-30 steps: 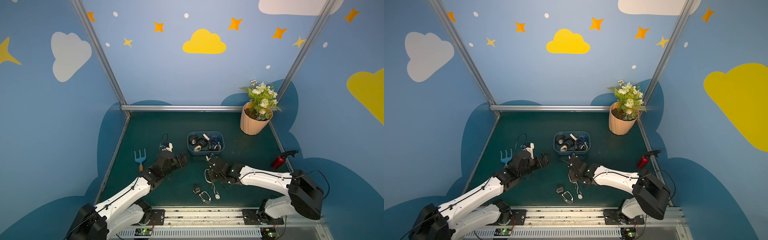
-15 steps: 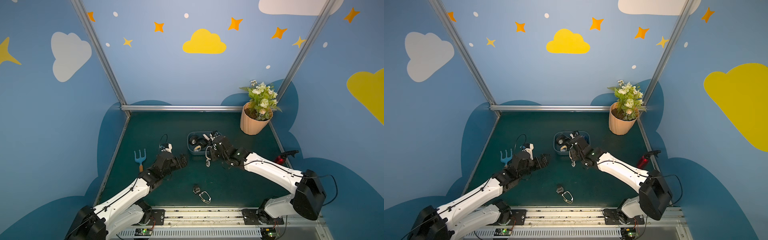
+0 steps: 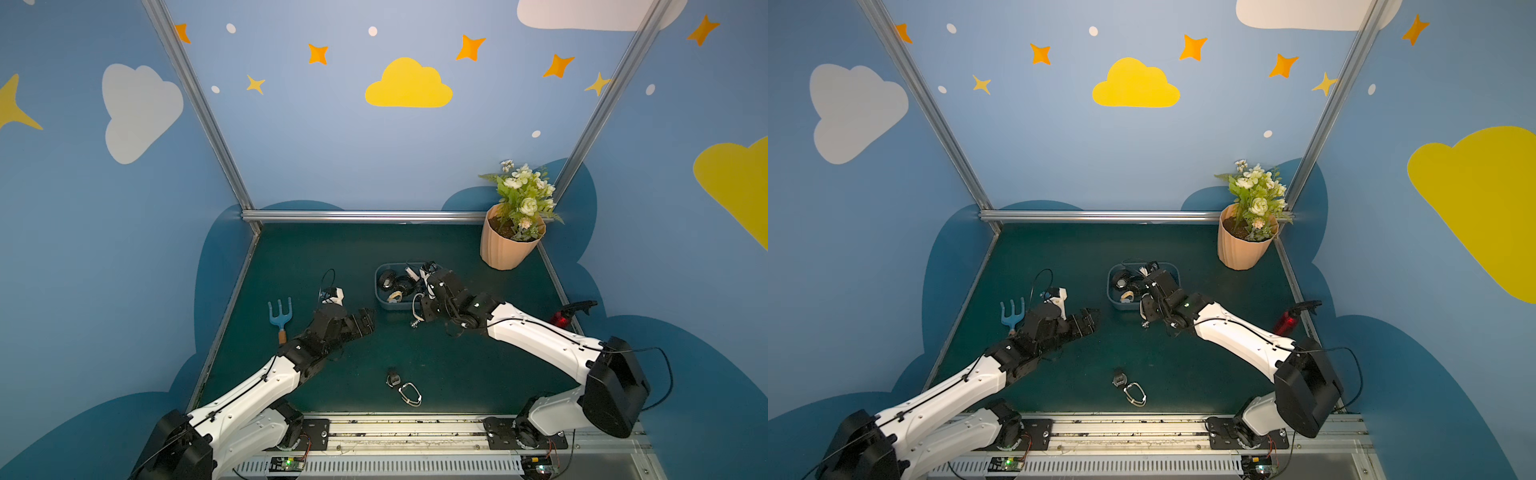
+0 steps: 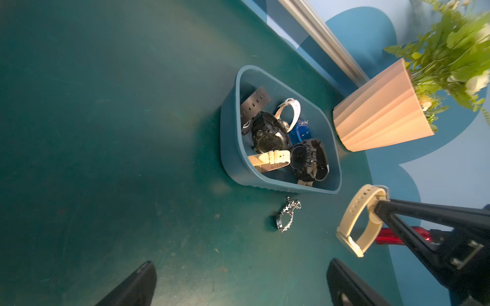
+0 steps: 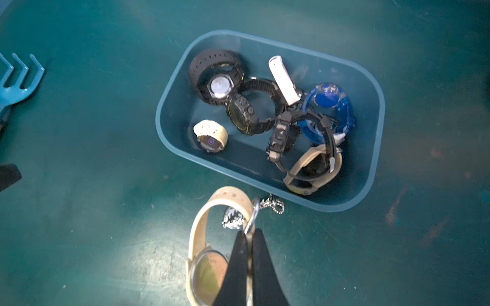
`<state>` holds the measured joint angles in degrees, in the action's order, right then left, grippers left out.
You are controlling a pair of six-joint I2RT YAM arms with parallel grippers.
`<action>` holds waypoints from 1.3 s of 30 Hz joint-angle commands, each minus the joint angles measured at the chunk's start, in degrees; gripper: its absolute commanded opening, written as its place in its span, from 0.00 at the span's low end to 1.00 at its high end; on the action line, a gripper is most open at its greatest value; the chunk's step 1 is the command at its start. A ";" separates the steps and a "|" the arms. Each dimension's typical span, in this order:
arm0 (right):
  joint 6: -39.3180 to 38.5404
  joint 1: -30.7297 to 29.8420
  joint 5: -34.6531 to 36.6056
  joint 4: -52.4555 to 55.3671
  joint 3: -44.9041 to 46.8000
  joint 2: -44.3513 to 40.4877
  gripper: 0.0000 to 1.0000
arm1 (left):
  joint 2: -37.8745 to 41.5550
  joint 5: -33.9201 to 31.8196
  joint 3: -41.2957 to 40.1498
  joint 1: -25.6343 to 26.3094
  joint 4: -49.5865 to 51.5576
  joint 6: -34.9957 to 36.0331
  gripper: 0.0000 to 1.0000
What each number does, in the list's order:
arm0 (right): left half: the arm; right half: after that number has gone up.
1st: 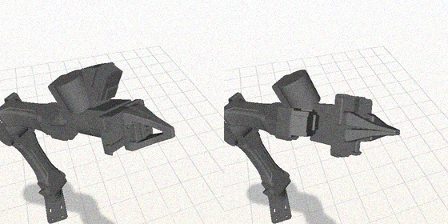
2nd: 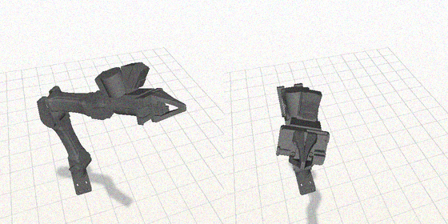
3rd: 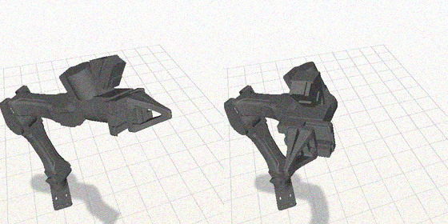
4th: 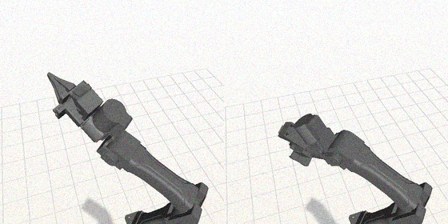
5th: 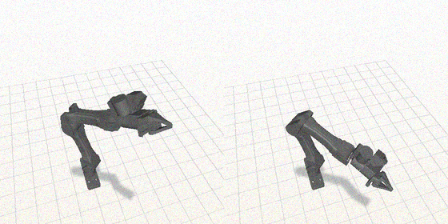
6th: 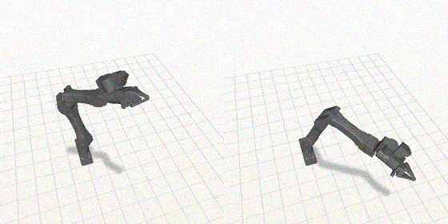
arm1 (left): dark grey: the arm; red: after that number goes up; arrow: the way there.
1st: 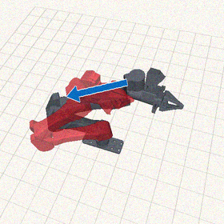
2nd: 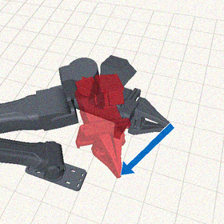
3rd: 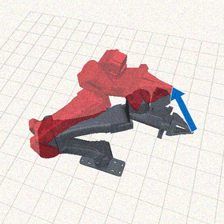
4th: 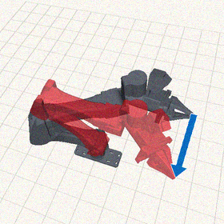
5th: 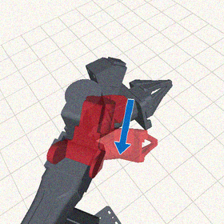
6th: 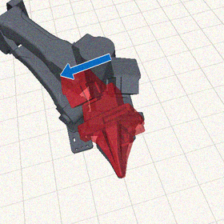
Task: Put the watch into the storage box
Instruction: Place the watch in the storage box.
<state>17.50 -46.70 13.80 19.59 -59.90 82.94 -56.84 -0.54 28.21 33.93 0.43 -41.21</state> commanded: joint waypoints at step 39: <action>-5.59 10.00 -9.29 -0.71 -27.10 22.22 0.59 | 11.38 3.21 -4.14 0.28 9.06 -3.90 1.00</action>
<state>11.75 -37.12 5.28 19.33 -86.74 111.13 -45.80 1.85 23.99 34.15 8.05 -44.91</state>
